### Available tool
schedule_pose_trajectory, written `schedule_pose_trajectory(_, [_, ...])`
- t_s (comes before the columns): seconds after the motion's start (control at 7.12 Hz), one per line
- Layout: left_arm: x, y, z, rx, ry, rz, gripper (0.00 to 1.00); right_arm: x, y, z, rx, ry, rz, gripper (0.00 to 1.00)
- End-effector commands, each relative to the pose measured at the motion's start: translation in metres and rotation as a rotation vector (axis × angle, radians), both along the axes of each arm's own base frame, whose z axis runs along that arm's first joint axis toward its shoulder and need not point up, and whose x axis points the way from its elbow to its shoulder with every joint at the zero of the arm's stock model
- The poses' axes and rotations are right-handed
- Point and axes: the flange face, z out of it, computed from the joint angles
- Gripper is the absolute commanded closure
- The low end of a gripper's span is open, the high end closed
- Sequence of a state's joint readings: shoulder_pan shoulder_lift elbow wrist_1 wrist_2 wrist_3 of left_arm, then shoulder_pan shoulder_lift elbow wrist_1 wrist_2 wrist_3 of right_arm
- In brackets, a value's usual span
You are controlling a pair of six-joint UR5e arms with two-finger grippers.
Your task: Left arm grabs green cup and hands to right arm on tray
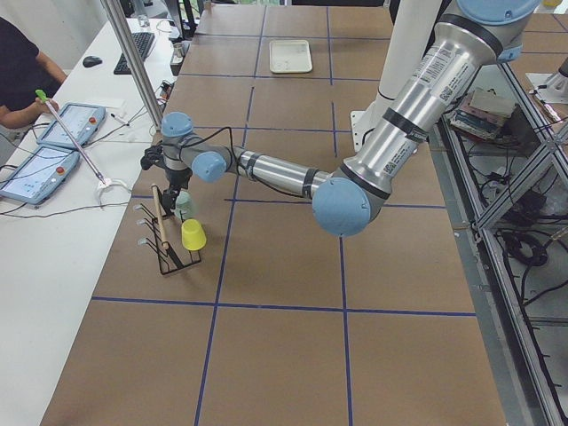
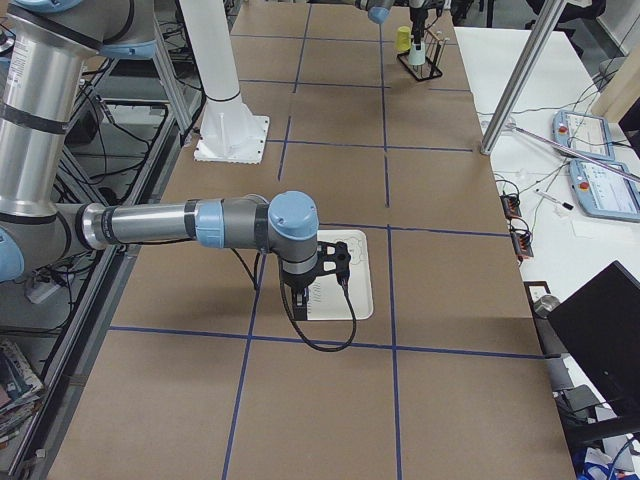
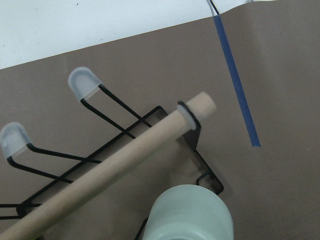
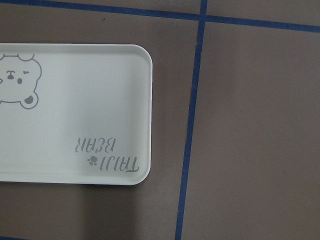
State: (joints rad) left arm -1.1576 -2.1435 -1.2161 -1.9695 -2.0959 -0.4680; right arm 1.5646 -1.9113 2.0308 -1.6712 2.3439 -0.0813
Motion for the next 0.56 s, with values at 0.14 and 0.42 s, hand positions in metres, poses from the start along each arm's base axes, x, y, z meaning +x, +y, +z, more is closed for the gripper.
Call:
schedule_pose_trajectory(0.14, [0.0175, 0.0020, 0.0072, -0.005, -0.003, 0.022, 0.00, 0.0000, -0.0001, -0.0009, 0.001, 0.000, 0.001, 0.00])
schedule_pose_trajectory(0.42, [0.0178, 0.0012, 0.0093, -0.010, -0.005, 0.022, 0.03, -0.0001, 0.0000, -0.0008, -0.001, -0.002, 0.002, 0.00])
